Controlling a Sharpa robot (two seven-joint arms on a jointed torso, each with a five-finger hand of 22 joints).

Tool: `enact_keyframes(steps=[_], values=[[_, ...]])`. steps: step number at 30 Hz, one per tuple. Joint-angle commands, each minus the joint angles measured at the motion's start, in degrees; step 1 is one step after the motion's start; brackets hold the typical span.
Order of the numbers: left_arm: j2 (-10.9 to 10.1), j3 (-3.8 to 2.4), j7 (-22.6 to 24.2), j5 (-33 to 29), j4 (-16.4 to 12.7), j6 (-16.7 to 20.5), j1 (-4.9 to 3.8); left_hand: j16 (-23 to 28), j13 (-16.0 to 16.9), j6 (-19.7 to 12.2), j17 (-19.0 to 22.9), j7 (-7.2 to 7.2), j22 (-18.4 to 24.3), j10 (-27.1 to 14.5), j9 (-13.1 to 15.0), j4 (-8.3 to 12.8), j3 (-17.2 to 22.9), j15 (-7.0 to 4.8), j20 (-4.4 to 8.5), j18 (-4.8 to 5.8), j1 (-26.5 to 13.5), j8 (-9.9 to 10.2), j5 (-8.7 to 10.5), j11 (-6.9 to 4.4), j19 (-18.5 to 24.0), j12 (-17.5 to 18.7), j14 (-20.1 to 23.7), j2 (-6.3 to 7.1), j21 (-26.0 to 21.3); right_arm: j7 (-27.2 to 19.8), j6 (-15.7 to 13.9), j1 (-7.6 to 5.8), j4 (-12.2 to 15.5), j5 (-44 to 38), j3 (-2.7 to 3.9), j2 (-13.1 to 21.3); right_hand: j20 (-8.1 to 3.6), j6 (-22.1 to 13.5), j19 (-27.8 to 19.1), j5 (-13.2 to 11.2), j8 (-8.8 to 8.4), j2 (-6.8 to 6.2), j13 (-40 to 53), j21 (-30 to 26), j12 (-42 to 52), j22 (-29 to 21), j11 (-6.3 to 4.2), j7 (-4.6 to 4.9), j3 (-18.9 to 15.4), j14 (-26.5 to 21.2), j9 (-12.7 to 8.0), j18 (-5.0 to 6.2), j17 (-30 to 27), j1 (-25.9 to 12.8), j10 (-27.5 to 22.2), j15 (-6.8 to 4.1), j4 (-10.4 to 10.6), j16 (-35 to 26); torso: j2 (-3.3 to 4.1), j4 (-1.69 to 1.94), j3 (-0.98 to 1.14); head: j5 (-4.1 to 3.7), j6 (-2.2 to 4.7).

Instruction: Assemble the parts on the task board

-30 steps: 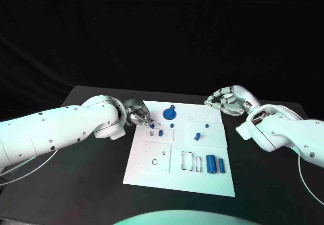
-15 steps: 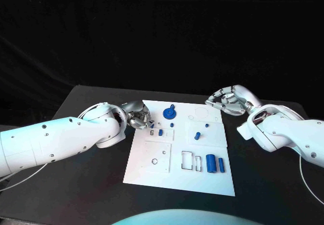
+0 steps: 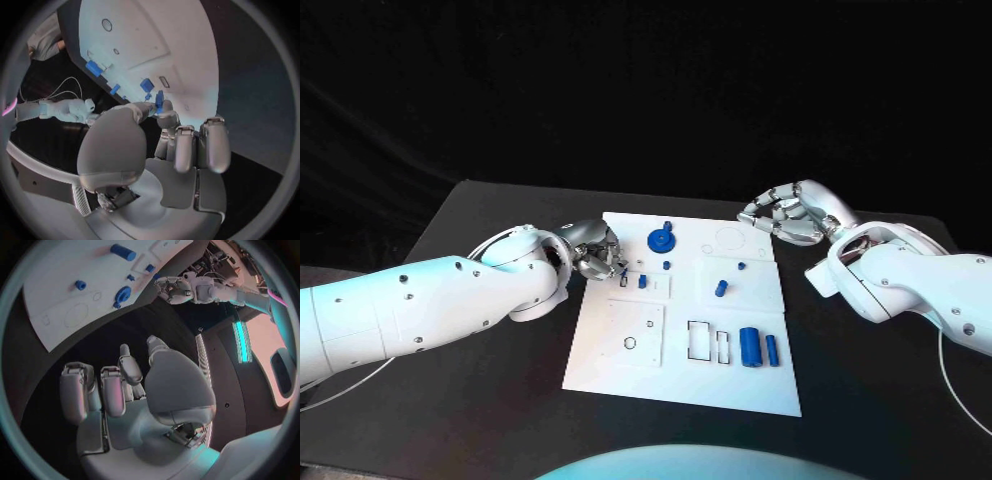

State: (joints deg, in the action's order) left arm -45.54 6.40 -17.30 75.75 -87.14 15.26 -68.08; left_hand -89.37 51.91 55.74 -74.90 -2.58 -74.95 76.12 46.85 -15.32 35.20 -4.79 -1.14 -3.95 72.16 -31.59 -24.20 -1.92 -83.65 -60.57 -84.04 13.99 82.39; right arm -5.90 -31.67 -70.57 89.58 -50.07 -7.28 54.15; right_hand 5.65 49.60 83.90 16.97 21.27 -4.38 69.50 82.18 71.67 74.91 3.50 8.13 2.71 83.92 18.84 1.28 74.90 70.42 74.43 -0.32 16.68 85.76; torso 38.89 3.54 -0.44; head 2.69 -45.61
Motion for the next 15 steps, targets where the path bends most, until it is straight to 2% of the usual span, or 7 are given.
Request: enact_keyframes(steps=[1, 15], values=[[0.29, 0.01, 0.15, 1.32, 0.29, 0.56, 0.35, -0.33, 0.05, 0.32, -14.48, -0.12, -2.65, 0.33, 0.10, 10.51, 10.96, -0.32, 0.17, 1.01, 0.21, -0.36, -0.38, 0.12, -0.43, -0.23, -5.79, 0.56, 0.35, -0.59, 0.08, 0.05, 0.11, -0.15, 0.01, 0.00, -0.30, -0.16, 1.46, 0.35, 0.32, 0.08, 0.02, -0.27, 0.01, 10.00, -0.15, -0.14, -0.29, 3.76, -0.09, 0.84, 4.34, -0.28, -0.19, -0.45, 0.08, -0.26, -0.03, 0.03, 0.02, -0.08, -0.08], [0.72, 0.04, 0.10, 1.31, 1.14, 0.16, 1.16, -0.33, 0.05, 0.32, -14.48, -0.12, -2.65, 0.33, 0.10, 10.51, 10.96, -0.32, 0.17, 1.01, 0.21, -0.36, -0.38, 0.12, -0.43, -0.23, -5.79, 0.56, 0.35, -0.62, 0.09, 0.08, 0.13, -0.12, 0.01, -0.01, -0.30, -0.16, 1.46, 0.35, 0.32, 0.08, 0.02, -0.27, 0.01, 10.00, -0.15, -0.14, -0.29, 3.76, -0.09, 0.84, 4.34, -0.28, -0.19, -0.45, 0.08, -0.26, 0.03, -0.02, 0.05, -0.24, -0.26]])
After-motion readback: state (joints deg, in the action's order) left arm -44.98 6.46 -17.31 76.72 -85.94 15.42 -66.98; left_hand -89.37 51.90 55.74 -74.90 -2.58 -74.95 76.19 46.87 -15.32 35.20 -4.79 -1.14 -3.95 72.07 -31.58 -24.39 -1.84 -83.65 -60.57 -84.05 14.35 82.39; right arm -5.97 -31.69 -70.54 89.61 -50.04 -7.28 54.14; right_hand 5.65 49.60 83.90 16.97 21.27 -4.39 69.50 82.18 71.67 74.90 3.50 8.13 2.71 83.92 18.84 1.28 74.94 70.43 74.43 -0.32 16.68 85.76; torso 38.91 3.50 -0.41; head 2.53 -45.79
